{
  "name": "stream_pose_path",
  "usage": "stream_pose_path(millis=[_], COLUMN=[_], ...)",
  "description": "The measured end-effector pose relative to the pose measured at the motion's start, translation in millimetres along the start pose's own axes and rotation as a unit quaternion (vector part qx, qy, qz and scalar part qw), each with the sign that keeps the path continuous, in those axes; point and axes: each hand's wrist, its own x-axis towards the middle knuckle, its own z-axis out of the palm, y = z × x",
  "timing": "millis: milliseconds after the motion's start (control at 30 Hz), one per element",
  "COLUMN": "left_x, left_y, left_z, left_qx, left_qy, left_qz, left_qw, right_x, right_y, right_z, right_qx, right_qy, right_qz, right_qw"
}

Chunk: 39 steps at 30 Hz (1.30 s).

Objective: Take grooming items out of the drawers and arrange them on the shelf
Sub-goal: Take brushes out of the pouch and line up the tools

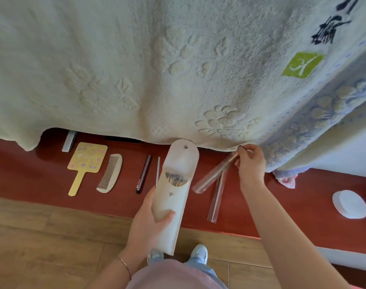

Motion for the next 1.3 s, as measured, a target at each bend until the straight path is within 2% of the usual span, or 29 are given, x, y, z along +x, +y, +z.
stream_pose_path(millis=[167,400,533,667,733,833,900,1000,1100,1200,1300], left_x=[-1,-2,-4,-5,-4,-2,1,8,14,15,13], left_y=[5,12,11,11,11,14,17,25,32,37,45], left_z=[-2,1,4,6,5,3,3,1,-2,-3,-2], left_qx=[0.001,0.001,0.001,0.008,-0.004,-0.052,-0.072,-0.090,-0.085,-0.103,-0.169], left_qy=[0.008,0.000,-0.012,-0.028,-0.028,-0.033,-0.031,-0.012,-0.001,-0.004,-0.005], left_qz=[-0.008,-0.002,-0.004,-0.010,-0.017,-0.021,-0.021,-0.043,-0.046,-0.039,-0.058], left_qw=[1.000,1.000,1.000,1.000,0.999,0.998,0.997,0.995,0.995,0.994,0.984], right_x=[-10,-12,-21,-35,-39,-48,-55,-65,-70,-70,-69], right_y=[35,43,28,13,7,3,5,12,23,33,40], right_z=[17,21,24,34,36,34,30,27,26,25,23], right_qx=[-0.155,-0.245,-0.178,-0.007,0.045,0.025,-0.051,-0.162,-0.223,-0.257,-0.293], right_qy=[-0.151,-0.143,-0.174,-0.212,-0.225,-0.279,-0.312,-0.347,-0.317,-0.269,-0.235], right_qz=[0.006,-0.049,-0.036,0.059,0.069,0.005,-0.070,-0.198,-0.335,-0.414,-0.476], right_qw=[0.976,0.958,0.968,0.975,0.971,0.960,0.946,0.902,0.859,0.831,0.795])
